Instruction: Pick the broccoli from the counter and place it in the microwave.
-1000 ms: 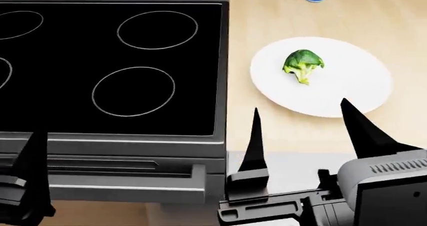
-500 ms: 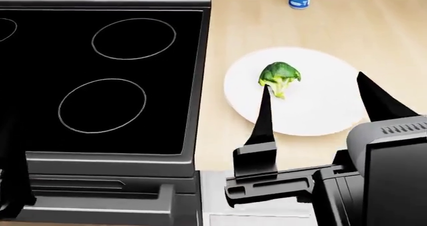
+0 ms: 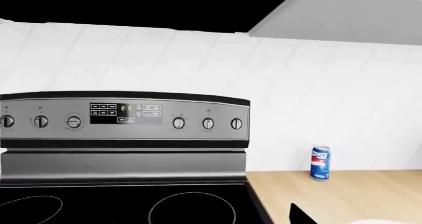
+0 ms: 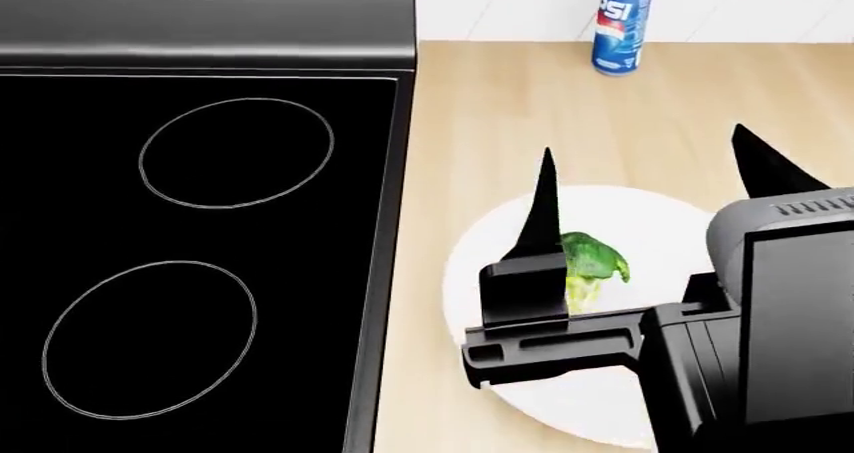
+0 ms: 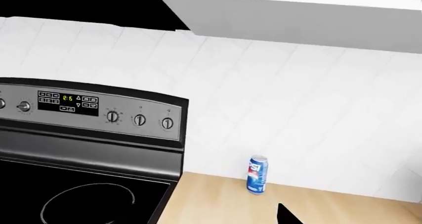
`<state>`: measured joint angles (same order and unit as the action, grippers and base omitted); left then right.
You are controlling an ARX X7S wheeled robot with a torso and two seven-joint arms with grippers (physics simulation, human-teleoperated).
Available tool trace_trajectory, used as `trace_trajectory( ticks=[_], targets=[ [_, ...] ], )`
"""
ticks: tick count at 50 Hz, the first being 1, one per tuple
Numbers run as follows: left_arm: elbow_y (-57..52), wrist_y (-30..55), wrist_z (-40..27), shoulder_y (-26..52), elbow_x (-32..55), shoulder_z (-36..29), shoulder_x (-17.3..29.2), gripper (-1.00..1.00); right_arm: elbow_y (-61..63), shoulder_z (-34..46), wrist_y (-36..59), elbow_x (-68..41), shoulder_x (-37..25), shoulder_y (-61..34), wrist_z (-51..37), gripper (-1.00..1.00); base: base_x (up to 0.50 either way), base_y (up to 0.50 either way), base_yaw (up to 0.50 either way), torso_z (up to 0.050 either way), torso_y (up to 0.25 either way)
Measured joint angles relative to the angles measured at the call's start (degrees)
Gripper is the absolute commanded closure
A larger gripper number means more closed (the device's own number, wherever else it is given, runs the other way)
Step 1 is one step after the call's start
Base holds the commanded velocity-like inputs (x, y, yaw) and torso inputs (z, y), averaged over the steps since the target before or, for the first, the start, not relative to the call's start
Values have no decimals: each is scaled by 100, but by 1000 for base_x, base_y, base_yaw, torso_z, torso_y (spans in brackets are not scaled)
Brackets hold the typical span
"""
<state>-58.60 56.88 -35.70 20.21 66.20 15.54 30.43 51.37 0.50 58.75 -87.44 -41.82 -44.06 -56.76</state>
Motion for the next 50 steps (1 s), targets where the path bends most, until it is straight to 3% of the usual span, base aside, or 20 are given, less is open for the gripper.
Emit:
trace_trajectory(
  ticks=[10, 21, 50],
  targets=[
    [1, -106, -110, -33, 101, -31, 75, -100, -486, 331, 74, -733, -67, -386, -432, -100, 30, 0, 0, 0, 0],
    [7, -200, -238, -11, 237, -81, 158, -100, -2141, 1244, 475, -1444, 52, -1264, -621, -100, 0, 0, 0, 0, 0],
    [32, -629, -89, -422, 0, -185, 251, -100, -5152, 3125, 854, 636, 914, -2424, 1239, -100, 0, 0, 0, 0, 0]
  ],
)
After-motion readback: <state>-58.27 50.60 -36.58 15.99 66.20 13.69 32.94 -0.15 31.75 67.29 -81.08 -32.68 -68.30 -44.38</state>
